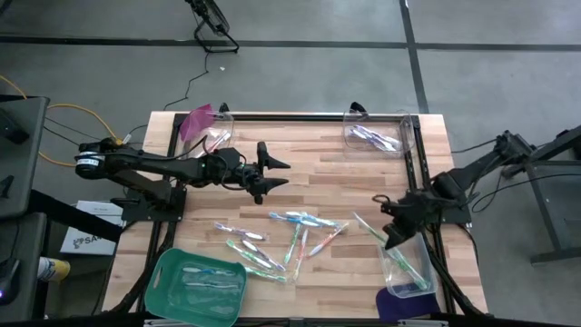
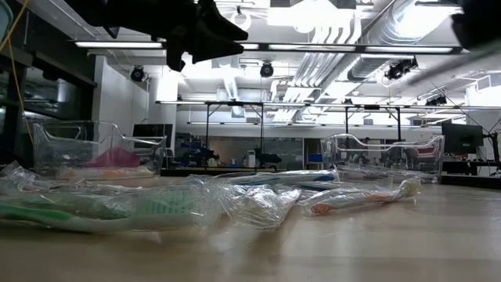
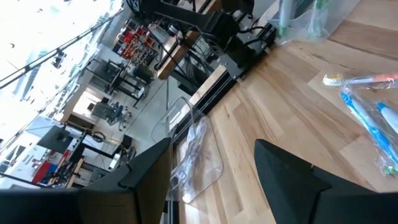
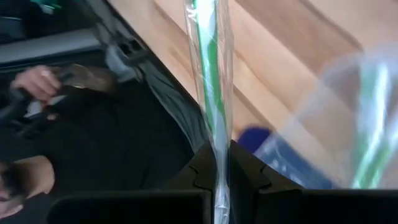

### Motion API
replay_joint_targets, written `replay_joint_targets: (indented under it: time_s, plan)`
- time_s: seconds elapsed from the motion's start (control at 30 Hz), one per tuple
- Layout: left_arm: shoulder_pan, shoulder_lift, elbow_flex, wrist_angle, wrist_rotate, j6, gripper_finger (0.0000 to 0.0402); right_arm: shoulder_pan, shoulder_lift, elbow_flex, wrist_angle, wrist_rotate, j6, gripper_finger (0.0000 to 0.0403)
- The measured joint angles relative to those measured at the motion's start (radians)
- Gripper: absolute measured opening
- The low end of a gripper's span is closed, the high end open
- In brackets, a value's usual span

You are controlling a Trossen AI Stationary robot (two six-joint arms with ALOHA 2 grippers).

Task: Pick & Place Toothbrushes
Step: Put the green toothbrush into the white bin

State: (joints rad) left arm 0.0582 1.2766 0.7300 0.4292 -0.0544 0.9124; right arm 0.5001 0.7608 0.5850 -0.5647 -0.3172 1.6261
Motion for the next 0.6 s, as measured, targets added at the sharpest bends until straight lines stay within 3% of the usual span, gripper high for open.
replay_joint_targets:
  time_s: [0.47,0.6]
  plan:
    - [0.0,0.0,0.0,-0.004,0.001,0.0,0.0221,0.288,0.035,0.0,-0.031,0.004,0.352,0.0013]
    - [0.0,0.0,0.0,-0.005,0.001,0.0,0.0221,0.374,0.052,0.0,0.01,0.047,0.435,0.0013]
